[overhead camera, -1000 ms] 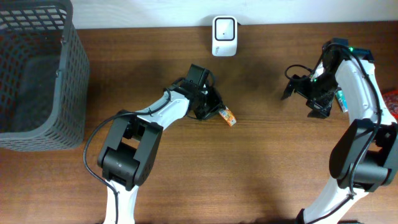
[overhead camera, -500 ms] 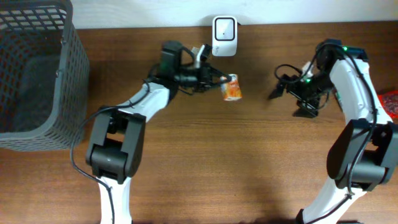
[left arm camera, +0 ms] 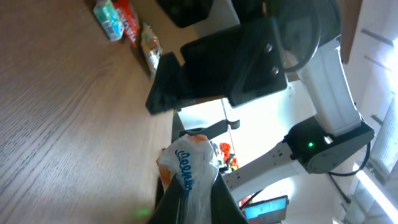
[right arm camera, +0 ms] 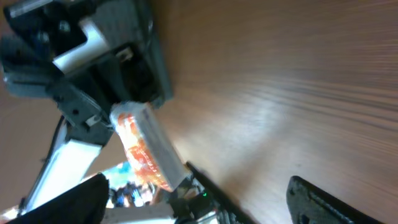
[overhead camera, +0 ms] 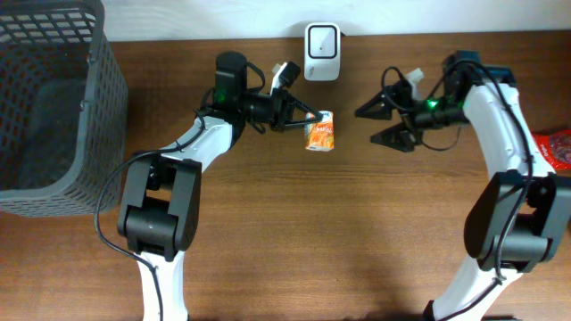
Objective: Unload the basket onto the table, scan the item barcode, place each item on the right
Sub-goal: 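Lift the Kleenex pack with the left gripper and pass it to the right gripper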
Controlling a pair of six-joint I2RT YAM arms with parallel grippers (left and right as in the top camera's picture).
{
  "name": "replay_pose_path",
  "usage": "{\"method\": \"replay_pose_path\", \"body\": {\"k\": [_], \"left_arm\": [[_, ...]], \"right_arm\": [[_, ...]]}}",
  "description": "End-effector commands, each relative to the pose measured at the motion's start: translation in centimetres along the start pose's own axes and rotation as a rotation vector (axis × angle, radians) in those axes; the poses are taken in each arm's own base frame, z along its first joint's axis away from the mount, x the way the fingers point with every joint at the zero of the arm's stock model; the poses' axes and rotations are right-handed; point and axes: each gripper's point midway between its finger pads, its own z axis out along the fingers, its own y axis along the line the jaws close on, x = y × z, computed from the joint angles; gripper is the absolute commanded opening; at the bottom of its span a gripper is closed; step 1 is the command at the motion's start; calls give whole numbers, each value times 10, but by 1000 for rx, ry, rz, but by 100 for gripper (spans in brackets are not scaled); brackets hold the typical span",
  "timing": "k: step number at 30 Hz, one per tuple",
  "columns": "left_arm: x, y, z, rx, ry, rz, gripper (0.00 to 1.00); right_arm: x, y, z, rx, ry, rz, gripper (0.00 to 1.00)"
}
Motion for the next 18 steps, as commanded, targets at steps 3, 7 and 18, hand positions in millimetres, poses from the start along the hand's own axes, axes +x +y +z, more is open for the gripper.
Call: {"method": "replay_pose_path", "body": {"k": [3, 7, 18], "left_arm": [[-6, -18, 0, 21, 24, -74, 0], [-15, -23, -8, 11, -16, -127, 0], [-23, -21, -16, 3, -59, -210, 0]], "right_arm": [[25, 52, 39, -201, 125, -156, 86], [30, 76, 40, -328, 145, -218, 86], [28, 78, 41, -335, 141, -237, 56]]}}
